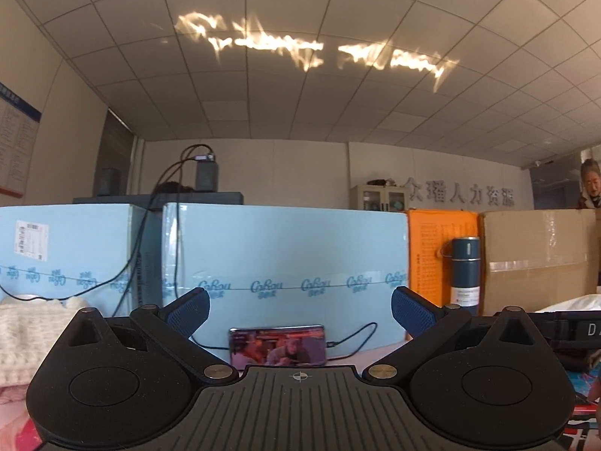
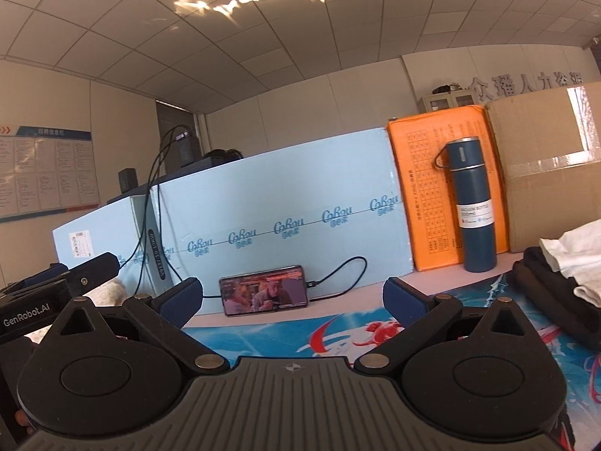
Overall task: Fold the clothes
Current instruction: 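Turn both tools toward the white T-shirt on the brown garment, then close the right gripper on the white T-shirt while the left gripper grasps it too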
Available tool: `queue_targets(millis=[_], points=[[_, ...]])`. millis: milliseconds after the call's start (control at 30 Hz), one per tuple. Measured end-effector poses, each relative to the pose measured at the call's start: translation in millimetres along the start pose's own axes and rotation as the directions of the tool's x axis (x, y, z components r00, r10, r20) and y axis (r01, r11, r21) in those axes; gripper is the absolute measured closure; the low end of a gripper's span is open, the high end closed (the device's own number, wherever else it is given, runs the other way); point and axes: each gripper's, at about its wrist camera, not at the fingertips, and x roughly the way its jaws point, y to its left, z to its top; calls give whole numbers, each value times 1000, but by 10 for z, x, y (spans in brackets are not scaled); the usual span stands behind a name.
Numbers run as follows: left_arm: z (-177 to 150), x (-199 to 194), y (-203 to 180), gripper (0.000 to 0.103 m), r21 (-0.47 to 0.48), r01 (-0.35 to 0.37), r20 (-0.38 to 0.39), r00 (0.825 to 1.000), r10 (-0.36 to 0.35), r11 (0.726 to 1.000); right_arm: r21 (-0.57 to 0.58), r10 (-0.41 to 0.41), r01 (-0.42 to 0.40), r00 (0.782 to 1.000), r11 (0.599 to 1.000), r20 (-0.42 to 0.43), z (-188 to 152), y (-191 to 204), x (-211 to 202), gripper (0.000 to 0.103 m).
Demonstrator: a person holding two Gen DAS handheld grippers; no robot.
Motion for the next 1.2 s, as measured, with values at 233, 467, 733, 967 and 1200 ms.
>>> queue_targets(millis=[233, 467, 733, 967, 1200], points=[[5, 795, -438, 0, -232, 383, -118, 901, -417, 894, 99, -226, 226, 974, 969, -15, 57, -912, -330, 0], [-262, 1754, -956, 0, -598, 530, -189, 637, -748, 602, 224, -484, 470, 875, 854, 10, 278, -1985, -616, 0], [-884, 2271, -1769, 0, -901, 303, -178, 392, -903, 310, 336, -658, 635, 751, 696, -57, 448, -3077, -677, 0], [-976, 2317, -2069, 0, -902, 276, -216, 376, -901, 332, 436, -608, 603, 780, 668, -148, 446, -3637, -494, 0], [-938, 2365, -2150, 0, -935, 274, -114, 368, -923, 225, 411, -573, 580, 805, 704, -156, 511, -3605, -247, 46]])
